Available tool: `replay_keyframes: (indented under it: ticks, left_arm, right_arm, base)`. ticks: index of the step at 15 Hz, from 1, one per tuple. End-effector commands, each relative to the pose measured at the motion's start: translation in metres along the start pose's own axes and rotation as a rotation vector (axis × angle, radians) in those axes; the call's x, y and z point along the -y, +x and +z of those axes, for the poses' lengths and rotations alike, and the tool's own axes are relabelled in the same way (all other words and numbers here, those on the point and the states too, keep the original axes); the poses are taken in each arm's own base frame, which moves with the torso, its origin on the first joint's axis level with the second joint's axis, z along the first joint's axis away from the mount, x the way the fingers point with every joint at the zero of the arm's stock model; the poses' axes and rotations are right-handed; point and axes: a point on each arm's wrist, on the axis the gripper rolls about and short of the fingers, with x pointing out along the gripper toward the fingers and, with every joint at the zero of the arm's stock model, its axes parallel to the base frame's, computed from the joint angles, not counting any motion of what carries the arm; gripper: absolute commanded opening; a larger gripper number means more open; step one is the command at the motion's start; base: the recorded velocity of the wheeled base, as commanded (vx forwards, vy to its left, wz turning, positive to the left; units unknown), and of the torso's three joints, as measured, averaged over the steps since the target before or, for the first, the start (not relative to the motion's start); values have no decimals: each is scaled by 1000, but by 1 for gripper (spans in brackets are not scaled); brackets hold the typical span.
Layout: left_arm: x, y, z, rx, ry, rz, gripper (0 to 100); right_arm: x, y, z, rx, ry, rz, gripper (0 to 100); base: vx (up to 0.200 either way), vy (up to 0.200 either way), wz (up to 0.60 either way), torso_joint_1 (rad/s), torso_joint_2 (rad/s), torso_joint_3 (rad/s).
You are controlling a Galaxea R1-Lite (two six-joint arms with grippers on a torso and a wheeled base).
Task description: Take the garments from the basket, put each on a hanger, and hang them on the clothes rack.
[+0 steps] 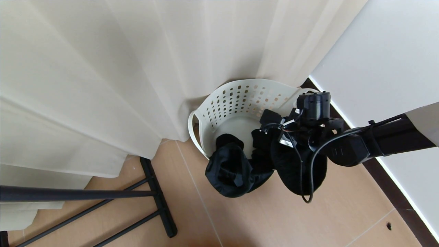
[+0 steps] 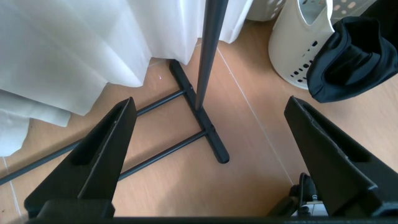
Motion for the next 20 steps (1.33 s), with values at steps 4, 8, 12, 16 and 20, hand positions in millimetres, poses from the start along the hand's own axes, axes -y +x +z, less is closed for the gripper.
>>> replay_keyframes:
  ticks: [4,8,12,16,20]
  left_arm:
    - [0,0,0,1,-1,0,100]
    - [0,0,0,1,-1,0,100]
    - [0,0,0,1,-1,0,100]
    - [0,0,-1,-2,27,-6,100]
    - [0,0,0,-1,16,-5,100]
  right_arm:
    - [41,-58,-5,7,144,-95,0]
    - [52,-123,-23,4,472,-65,0]
    - [54,-216,-23,55,820,86,0]
    - [51,-262,-29,111,1088,204,0]
    - [50,-275,-38,156,1105,254,0]
  base:
    - [0,0,0,0,0,0]
    - [0,0,0,0,0,0]
    - [0,0,0,0,0,0]
    - [0,0,0,0,0,0]
    - [0,0,0,0,0,0]
